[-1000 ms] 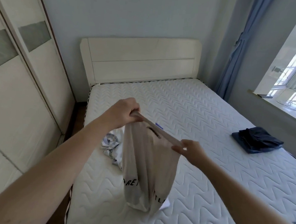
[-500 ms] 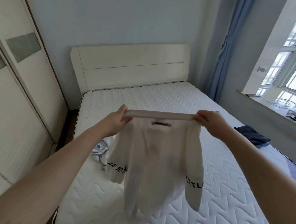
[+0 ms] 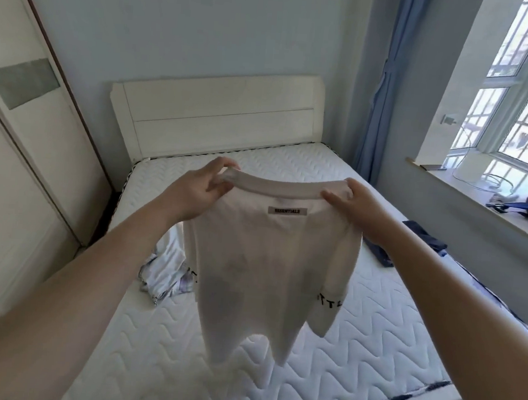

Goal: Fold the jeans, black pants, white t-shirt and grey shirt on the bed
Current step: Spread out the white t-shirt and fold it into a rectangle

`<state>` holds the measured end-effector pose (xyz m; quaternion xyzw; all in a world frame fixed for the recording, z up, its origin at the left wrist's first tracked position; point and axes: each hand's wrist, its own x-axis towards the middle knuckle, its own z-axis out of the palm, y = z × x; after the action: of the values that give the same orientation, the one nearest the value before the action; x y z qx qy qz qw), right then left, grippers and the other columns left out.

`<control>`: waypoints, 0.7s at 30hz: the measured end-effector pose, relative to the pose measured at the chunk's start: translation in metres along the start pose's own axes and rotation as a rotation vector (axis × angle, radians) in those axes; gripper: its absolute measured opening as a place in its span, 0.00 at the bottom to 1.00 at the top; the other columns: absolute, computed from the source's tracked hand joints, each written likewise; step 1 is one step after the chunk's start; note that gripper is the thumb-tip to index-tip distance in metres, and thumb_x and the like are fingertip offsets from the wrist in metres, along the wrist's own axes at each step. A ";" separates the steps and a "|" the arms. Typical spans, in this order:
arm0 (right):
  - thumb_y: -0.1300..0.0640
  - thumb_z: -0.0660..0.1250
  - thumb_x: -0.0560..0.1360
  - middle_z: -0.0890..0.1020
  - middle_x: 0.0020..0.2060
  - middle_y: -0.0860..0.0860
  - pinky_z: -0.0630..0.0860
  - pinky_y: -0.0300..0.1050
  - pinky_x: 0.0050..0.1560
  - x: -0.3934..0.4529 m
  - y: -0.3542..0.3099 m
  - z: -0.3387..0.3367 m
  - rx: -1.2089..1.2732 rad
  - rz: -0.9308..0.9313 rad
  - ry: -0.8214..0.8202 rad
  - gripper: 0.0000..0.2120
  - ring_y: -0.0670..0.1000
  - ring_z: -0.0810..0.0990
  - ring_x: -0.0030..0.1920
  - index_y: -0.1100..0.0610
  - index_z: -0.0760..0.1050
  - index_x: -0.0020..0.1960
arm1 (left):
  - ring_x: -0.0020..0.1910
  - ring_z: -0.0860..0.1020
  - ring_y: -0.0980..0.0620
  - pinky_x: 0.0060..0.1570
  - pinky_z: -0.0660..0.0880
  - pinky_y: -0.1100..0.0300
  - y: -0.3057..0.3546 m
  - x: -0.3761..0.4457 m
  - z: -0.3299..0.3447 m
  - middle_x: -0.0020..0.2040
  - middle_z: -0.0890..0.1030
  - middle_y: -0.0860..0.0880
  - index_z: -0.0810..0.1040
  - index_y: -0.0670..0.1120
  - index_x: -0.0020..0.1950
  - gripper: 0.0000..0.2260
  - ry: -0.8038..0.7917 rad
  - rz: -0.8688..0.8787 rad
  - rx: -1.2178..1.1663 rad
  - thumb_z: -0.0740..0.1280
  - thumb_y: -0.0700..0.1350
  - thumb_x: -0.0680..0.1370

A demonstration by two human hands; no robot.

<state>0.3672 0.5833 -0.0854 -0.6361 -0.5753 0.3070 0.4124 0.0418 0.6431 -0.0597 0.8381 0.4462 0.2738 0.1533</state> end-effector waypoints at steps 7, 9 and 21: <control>0.50 0.74 0.72 0.79 0.52 0.38 0.70 0.34 0.44 0.009 0.011 -0.043 -0.259 -0.230 -0.228 0.17 0.38 0.77 0.51 0.38 0.74 0.56 | 0.52 0.74 0.51 0.47 0.66 0.58 0.014 0.001 0.002 0.55 0.77 0.53 0.73 0.53 0.65 0.21 -0.171 -0.157 0.225 0.70 0.56 0.75; 0.50 0.75 0.71 0.80 0.53 0.40 0.69 0.40 0.49 0.020 0.025 -0.036 -0.350 -0.227 -0.284 0.19 0.43 0.76 0.54 0.38 0.74 0.58 | 0.50 0.76 0.48 0.44 0.67 0.57 0.011 0.005 0.015 0.51 0.80 0.49 0.78 0.48 0.58 0.16 -0.220 -0.203 0.296 0.70 0.56 0.76; 0.57 0.72 0.72 0.79 0.56 0.52 0.66 0.43 0.50 0.086 0.145 0.052 -0.725 -0.147 -0.434 0.22 0.53 0.74 0.57 0.51 0.75 0.65 | 0.51 0.77 0.41 0.41 0.64 0.56 -0.088 0.003 0.124 0.44 0.76 0.44 0.66 0.52 0.34 0.15 -0.450 -0.305 0.223 0.64 0.40 0.79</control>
<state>0.4046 0.6777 -0.2304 -0.6180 -0.7632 0.1812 0.0523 0.0583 0.6927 -0.2029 0.8128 0.5491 0.0043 0.1944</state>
